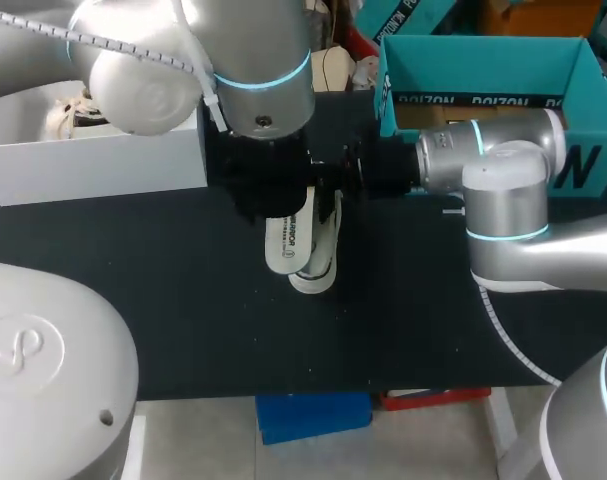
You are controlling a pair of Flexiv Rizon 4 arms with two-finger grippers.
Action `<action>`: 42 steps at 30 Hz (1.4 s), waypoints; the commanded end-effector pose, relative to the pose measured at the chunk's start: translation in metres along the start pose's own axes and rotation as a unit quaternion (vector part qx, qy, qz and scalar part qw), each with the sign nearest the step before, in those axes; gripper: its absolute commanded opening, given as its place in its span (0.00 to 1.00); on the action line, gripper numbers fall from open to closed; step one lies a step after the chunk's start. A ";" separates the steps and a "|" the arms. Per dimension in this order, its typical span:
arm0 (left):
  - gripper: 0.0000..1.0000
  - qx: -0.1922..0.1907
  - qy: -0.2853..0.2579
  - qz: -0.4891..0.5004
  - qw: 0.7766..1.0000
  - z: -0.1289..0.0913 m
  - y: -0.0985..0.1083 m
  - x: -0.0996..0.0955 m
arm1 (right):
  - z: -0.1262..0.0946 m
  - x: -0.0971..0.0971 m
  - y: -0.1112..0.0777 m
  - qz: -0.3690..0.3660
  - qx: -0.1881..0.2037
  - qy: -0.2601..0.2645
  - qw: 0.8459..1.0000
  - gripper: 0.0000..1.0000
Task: Take the shoe out of the shoebox, open the shoe tongue, remove and reinsert the insole, then place the shoe into the shoebox
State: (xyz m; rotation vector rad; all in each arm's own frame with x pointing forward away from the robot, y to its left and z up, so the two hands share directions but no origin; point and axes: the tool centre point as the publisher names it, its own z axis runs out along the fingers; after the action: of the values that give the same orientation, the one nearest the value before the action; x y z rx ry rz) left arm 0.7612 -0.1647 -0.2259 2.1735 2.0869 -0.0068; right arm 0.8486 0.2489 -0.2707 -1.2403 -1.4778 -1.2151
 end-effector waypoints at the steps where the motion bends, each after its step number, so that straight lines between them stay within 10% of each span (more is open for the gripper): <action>1: 1.00 0.007 0.027 -0.001 1.000 0.004 0.006 -0.007 | 0.001 0.000 0.000 0.000 -0.001 -0.001 1.000 0.00; 16: 1.00 -0.004 0.025 -0.009 1.000 -0.007 0.035 0.001 | 0.001 0.000 0.000 0.000 -0.001 -0.001 1.000 0.00; 42: 1.00 -0.031 0.018 -0.016 0.999 -0.009 0.160 0.023 | 0.001 0.000 0.000 0.000 -0.001 -0.001 1.000 0.00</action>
State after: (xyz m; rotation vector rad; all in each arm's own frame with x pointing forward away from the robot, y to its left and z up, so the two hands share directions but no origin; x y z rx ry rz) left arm 0.9107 -0.1439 -0.2013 2.1110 2.1083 0.1074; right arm 0.8483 0.2486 -0.2706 -1.2403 -1.4779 -1.2152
